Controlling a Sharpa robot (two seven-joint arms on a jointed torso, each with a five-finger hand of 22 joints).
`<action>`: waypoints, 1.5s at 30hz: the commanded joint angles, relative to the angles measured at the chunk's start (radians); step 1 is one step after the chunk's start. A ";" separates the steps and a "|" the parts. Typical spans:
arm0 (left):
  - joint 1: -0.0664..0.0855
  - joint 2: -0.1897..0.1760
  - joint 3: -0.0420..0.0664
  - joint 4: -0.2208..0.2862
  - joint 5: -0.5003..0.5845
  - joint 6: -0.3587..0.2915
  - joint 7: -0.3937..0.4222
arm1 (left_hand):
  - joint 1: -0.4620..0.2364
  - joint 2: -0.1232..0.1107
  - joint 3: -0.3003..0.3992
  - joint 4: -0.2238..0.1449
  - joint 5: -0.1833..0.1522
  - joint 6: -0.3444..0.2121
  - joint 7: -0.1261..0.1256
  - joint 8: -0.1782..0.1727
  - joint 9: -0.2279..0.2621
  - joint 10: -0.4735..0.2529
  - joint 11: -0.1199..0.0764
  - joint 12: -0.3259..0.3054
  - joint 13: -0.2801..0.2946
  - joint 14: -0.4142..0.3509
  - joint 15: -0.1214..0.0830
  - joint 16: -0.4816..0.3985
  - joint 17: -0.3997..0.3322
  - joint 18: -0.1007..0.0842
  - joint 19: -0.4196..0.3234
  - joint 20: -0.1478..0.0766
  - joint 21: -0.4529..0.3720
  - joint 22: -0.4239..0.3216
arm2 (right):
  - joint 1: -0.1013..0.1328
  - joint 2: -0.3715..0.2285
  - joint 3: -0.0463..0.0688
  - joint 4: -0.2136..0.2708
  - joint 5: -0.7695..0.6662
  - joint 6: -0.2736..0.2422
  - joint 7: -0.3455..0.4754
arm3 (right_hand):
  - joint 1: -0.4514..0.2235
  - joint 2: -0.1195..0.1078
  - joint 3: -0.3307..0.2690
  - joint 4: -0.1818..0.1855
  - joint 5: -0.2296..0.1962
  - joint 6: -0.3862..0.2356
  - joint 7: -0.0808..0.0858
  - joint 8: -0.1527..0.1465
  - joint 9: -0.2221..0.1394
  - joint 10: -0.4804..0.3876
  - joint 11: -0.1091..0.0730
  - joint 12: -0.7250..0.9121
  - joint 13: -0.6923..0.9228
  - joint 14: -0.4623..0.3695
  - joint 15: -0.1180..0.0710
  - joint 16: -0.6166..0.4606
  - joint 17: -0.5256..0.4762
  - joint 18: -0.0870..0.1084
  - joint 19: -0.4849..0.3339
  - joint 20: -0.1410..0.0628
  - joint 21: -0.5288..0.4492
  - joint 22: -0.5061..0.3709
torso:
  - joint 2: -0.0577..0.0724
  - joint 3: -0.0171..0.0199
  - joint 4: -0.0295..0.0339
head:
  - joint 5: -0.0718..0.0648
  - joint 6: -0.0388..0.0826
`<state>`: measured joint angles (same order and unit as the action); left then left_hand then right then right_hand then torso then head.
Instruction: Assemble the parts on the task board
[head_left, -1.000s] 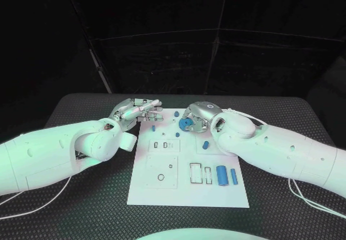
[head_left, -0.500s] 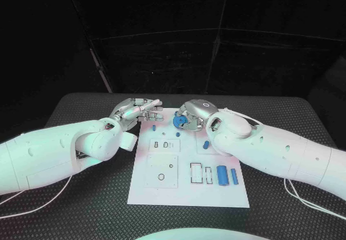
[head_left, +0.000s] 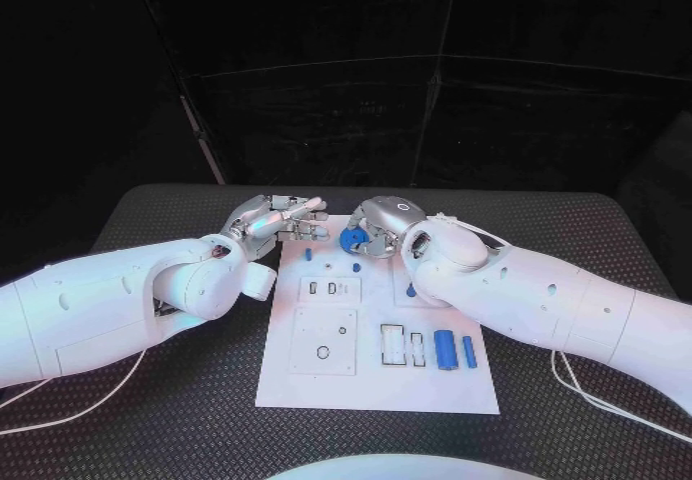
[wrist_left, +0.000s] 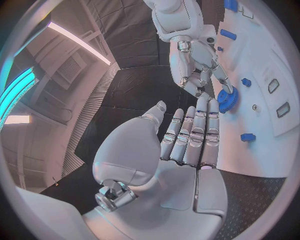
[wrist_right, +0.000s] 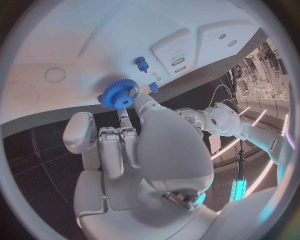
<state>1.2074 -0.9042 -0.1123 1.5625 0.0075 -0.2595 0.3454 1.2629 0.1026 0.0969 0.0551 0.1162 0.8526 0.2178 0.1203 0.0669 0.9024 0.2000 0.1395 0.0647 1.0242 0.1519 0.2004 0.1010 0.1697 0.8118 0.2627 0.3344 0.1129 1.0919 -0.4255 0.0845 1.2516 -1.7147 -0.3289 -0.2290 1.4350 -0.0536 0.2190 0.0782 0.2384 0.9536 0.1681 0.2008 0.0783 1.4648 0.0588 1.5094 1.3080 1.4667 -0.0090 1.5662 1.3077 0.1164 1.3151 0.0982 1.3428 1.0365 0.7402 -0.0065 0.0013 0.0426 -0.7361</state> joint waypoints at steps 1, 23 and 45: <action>0.002 0.002 0.001 0.000 -0.004 0.010 0.008 | -0.005 -0.002 0.003 -0.004 0.002 0.006 0.041 0.002 -0.001 0.004 0.005 0.001 -0.001 0.009 0.000 -0.004 -0.001 0.014 0.004 0.000 -0.003 -0.001 | 0.003 0.010 0.001 -0.012 0.003 -0.005 0.013 | -0.006 0.002 0.007 0.002 -0.002 0.057 -0.031 0.003 0.005 0.051 -0.005 0.005 0.182 0.104 -0.008 0.005 0.263 -0.016 0.000 -0.007 0.005 0.001 | -0.001 -0.0001 -0.0008 | 0.002 -0.002; 0.002 0.005 0.001 -0.002 -0.004 0.010 0.007 | -0.005 -0.002 0.003 -0.004 0.002 0.006 0.041 0.002 -0.001 0.004 0.005 0.001 -0.001 0.009 0.000 -0.004 -0.001 0.014 0.004 0.000 -0.003 -0.001 | 0.005 0.053 0.001 -0.071 0.003 0.024 0.004 | -0.036 -0.012 0.022 0.003 -0.019 0.006 -0.012 -0.039 -0.011 0.038 0.010 -0.009 0.165 0.104 0.003 0.005 0.263 -0.017 -0.002 0.000 0.002 -0.002 | -0.001 0.0010 -0.0016 | 0.006 -0.004; 0.002 0.007 0.001 -0.003 -0.004 0.011 0.005 | -0.005 -0.002 0.003 -0.004 0.002 0.006 0.041 0.002 -0.001 0.004 0.005 0.001 -0.001 0.009 0.000 -0.004 -0.001 0.014 0.004 0.000 -0.003 -0.001 | 0.006 0.062 0.001 -0.077 0.003 0.035 -0.011 | -0.086 -0.040 0.012 0.024 -0.072 -0.111 0.026 -0.133 -0.010 0.019 0.046 -0.026 0.143 0.104 0.037 0.005 0.263 -0.015 -0.008 0.033 0.001 -0.007 | -0.002 0.0010 -0.0015 | 0.006 -0.002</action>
<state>1.2076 -0.8985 -0.1123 1.5581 0.0074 -0.2594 0.3446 1.2629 0.1026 0.0969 0.0551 0.1162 0.8526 0.2178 0.1203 0.0669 0.9024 0.2001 0.1395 0.0647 1.0242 0.1519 0.2004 0.1011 0.1697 0.8118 0.2627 0.3343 0.1131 1.0957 -0.3628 0.0848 1.1703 -1.7109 -0.3027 -0.2347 1.3576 -0.0951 0.2319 0.0961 0.1692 0.8470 0.1949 0.0724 0.0667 1.4666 0.0968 1.4898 1.3080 1.4648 0.0216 1.5661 1.3074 0.1165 1.3047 0.1235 1.3427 1.0308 0.7385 -0.0055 -0.0005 0.0490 -0.7384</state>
